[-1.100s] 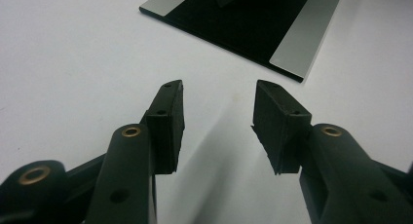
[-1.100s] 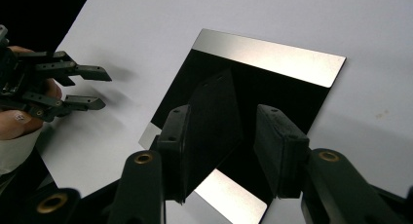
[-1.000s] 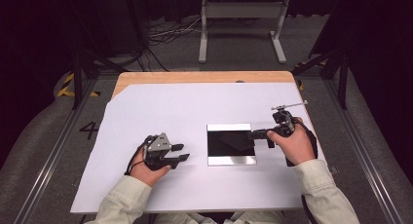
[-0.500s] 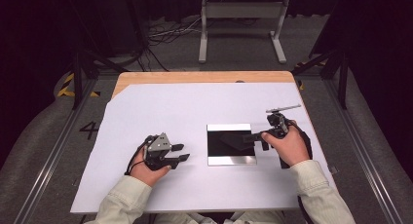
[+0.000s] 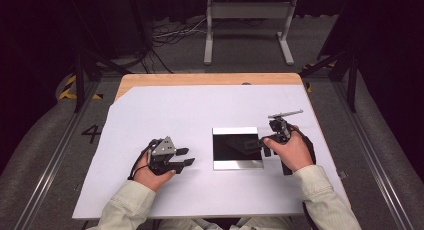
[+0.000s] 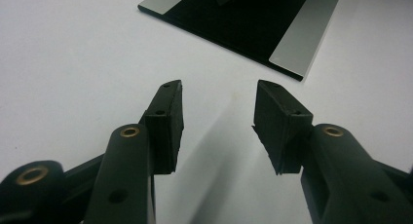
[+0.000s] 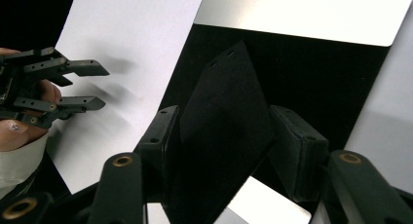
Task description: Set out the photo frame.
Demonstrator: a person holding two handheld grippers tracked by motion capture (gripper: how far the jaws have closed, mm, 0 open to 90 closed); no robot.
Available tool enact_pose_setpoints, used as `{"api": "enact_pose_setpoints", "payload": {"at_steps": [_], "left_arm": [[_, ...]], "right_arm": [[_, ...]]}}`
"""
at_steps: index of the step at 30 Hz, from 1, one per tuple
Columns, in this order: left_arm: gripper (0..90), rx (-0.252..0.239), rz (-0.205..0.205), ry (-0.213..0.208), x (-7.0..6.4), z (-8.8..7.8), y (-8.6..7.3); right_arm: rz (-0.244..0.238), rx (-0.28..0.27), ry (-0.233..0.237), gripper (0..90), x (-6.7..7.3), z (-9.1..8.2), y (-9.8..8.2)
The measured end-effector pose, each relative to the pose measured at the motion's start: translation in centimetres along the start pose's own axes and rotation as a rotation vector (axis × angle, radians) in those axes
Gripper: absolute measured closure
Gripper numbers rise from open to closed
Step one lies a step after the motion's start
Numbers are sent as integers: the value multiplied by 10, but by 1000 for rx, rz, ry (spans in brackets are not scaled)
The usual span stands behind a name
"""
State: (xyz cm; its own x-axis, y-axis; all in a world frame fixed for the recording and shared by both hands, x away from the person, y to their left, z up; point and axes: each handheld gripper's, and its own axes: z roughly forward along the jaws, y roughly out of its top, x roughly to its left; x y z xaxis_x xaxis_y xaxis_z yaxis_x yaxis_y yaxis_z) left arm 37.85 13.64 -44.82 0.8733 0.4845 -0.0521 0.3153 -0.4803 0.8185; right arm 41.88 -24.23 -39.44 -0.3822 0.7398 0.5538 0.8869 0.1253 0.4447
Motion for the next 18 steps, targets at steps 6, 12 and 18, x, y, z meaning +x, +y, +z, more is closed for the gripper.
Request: {"api": "enact_pose_setpoints", "payload": {"at_steps": [6, 12, 18], "left_arm": [[545, -1, -5, -1, 0, 0, 0], [543, 1, -7, -3, 0, 1, 0], [543, 3, -5, -2, 0, 1, -1]], "right_arm": [[6, 13, 12, 470, 1, 4, 0], [15, 29, 36, 471, 2, 7, 1], [21, 38, 44, 506, 2, 9, 1]]}}
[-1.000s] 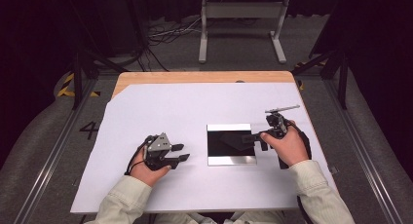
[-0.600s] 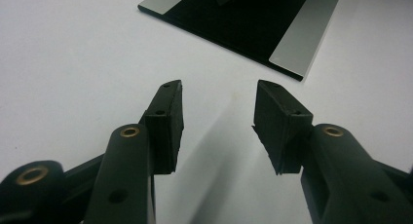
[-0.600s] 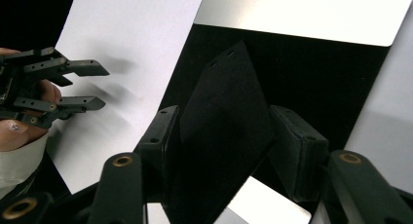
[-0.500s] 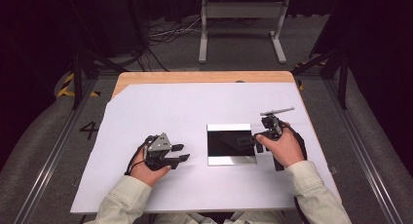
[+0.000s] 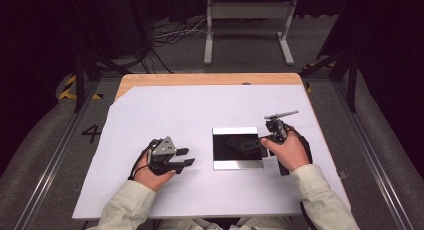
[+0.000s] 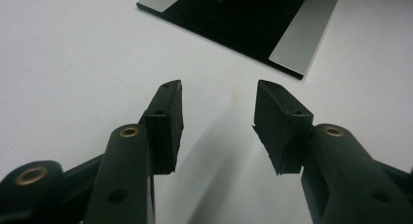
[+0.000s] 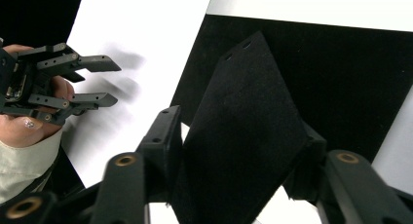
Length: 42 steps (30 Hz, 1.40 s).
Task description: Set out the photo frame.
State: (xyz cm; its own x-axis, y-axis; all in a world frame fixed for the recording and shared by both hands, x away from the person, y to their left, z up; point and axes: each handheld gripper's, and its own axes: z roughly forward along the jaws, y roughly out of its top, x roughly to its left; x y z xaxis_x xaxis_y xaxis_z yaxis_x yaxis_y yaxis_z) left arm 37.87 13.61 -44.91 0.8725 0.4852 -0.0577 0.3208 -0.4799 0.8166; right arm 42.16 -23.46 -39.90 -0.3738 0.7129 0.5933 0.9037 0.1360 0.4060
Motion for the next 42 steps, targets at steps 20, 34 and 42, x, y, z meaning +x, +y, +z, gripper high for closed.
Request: {"api": "enact_pose_setpoints", "payload": {"at_steps": [20, 34, 42], "left_arm": [[541, 0, -4, -1, -1, 0, 0], [538, 3, 0, 1, -1, 1, 0], [536, 3, 0, 2, -1, 1, 0]], "right_arm": [[-60, -4, 30, 591, 6, -8, 0], [-200, 42, 110, 775, 19, -23, -5], [-337, 43, 157, 871, 38, -26, -9]]}}
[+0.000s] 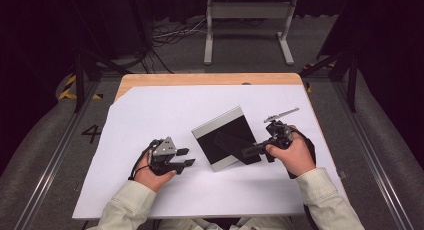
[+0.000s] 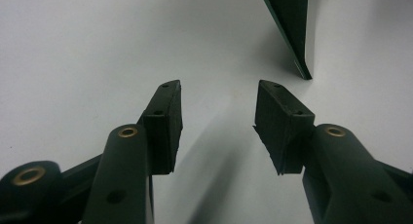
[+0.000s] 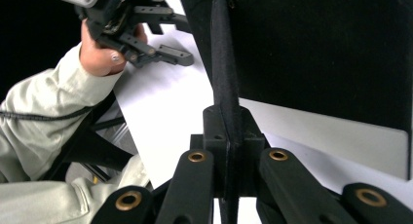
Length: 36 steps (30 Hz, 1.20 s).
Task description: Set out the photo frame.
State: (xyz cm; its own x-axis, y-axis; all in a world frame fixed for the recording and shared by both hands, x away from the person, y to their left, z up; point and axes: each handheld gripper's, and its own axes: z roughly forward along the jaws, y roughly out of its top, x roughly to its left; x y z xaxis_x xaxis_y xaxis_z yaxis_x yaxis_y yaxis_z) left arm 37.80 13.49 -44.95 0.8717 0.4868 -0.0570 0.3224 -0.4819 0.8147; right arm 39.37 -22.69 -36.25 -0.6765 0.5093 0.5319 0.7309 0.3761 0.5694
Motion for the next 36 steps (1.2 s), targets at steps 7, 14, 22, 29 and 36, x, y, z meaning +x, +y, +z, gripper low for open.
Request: {"api": "enact_pose_setpoints", "payload": {"at_steps": [7, 14, 22, 29, 36], "left_arm": [[535, 0, -1, -2, 0, 0, 0], [534, 0, 0, -2, 0, 1, 0], [533, -3, 0, -2, 0, 1, 0], [534, -2, 1, 0, 0, 1, 0], [528, -4, 2, 2, 0, 0, 0]], "right_arm": [[-59, -43, -4, 874, 9, 2, 1], [-109, -135, -57, 875, 11, 2, 0], [-182, -235, -90, 875, 6, 6, -6], [-235, -216, -110, 873, -1, 7, -14], [-320, -174, -120, 871, -5, 5, -24]]}}
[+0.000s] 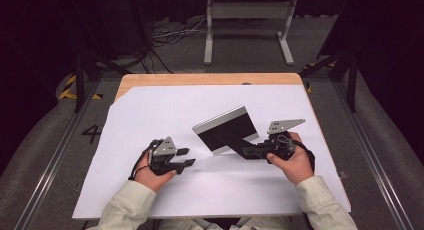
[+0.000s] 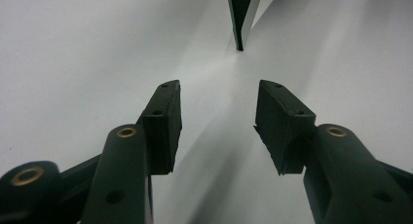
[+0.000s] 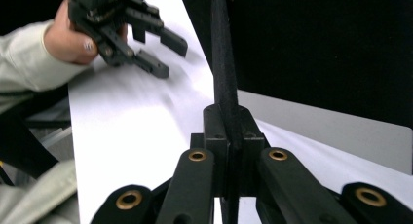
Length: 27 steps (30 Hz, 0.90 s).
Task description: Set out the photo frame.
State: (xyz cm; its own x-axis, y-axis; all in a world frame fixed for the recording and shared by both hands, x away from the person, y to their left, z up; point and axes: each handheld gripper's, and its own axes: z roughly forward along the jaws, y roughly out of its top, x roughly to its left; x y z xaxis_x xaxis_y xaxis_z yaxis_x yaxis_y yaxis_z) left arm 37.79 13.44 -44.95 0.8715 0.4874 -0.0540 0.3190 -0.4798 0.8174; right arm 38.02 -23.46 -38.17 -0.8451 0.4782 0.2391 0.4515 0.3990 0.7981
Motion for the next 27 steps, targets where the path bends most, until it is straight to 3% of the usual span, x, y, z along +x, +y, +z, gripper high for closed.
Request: {"api": "enact_pose_setpoints", "payload": {"at_steps": [15, 23, 27], "left_arm": [[522, -3, -1, -5, 0, 0, 0], [523, -2, -3, -3, 0, 0, 0], [523, -3, -1, -7, 0, 1, 0]], "right_arm": [[-92, 118, -4, 871, 2, -2, -16], [-114, 197, -16, 869, 1, 1, -25], [-131, 208, -17, 868, 0, 2, -28]]}}
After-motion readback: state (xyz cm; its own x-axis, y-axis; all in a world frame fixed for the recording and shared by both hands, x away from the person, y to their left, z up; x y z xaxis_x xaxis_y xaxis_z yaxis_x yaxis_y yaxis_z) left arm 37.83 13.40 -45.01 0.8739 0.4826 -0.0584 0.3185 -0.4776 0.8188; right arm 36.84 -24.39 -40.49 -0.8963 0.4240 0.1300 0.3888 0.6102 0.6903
